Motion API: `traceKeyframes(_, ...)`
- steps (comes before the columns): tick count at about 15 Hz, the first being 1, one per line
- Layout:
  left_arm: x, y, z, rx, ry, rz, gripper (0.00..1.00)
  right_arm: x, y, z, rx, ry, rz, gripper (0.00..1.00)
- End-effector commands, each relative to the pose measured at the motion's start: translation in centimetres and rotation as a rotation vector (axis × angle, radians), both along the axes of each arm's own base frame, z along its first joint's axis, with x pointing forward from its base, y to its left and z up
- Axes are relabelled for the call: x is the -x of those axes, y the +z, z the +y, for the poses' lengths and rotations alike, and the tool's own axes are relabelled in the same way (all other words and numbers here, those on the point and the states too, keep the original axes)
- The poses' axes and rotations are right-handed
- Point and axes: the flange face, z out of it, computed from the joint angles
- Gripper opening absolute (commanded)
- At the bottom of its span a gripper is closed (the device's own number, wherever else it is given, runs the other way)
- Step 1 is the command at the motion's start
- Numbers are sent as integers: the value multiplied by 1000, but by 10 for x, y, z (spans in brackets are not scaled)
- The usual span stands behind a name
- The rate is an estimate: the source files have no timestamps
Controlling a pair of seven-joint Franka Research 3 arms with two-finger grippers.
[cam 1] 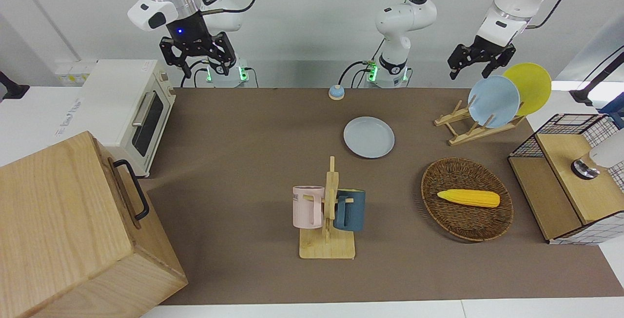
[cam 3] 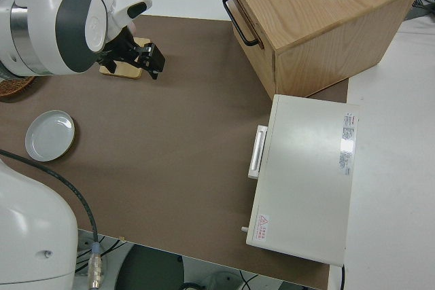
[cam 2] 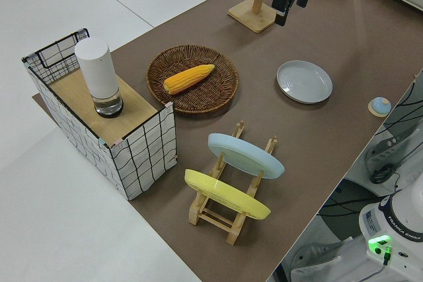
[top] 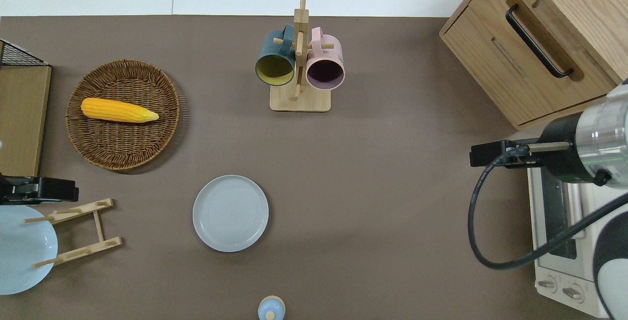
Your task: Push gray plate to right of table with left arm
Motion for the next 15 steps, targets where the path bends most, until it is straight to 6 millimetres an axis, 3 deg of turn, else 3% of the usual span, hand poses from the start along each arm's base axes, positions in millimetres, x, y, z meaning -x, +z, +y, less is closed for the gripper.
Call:
traceKeyframes(1,-1,4,2,6,6,-2,993,-1,3,-1,-18,-4,0,996)
traceKeyframes(15,1,0,8,19,19,8,993,-1,3,-1,-18,-4,0,994)
